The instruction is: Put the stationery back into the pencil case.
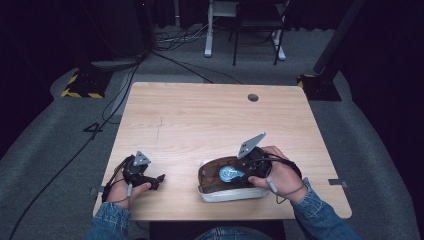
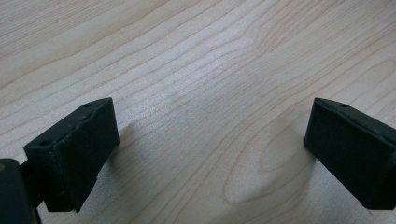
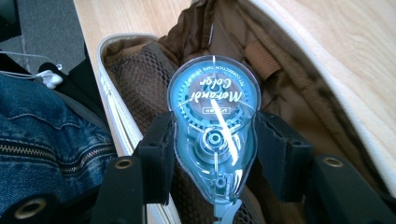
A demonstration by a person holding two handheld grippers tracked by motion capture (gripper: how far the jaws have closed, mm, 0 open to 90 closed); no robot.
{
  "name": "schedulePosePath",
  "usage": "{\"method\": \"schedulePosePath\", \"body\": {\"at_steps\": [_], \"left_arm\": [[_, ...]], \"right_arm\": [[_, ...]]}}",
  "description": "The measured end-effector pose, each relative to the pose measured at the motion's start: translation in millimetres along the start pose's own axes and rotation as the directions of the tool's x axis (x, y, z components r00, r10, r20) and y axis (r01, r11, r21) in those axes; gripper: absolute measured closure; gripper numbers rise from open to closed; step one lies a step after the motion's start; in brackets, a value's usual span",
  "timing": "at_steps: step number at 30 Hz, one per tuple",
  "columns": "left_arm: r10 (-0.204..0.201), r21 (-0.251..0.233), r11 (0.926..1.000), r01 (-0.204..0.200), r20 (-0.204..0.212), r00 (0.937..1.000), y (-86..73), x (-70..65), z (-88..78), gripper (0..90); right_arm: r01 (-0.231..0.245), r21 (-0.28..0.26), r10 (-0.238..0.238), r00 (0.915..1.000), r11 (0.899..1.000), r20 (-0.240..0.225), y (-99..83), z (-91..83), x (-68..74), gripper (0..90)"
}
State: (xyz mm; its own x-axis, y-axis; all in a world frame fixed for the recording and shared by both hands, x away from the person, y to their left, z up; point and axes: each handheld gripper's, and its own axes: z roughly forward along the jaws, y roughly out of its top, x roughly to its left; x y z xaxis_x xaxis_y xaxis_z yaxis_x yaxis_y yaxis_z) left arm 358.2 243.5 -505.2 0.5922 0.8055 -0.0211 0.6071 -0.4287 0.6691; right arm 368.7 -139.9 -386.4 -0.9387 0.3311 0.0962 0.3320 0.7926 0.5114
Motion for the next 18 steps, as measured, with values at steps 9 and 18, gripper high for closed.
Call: {"method": "schedulePosePath", "body": {"at_steps": [9,18], "left_arm": [[0.001,0.001,1.0,-0.001,-0.002,1.0,0.2,-0.1,0.2,2.8],[0.001,0.005,1.0,-0.001,0.001,1.0,0.4,-0.2,0.2,2.4]], "right_arm": [[-0.017,0.029,0.018,0.9997,0.999,-0.019,-0.8,12.8,-2.7,50.3],[-0.02,0.029,0.021,0.9995,0.999,-0.022,-1.0,23.5,-5.6,50.2]]}}
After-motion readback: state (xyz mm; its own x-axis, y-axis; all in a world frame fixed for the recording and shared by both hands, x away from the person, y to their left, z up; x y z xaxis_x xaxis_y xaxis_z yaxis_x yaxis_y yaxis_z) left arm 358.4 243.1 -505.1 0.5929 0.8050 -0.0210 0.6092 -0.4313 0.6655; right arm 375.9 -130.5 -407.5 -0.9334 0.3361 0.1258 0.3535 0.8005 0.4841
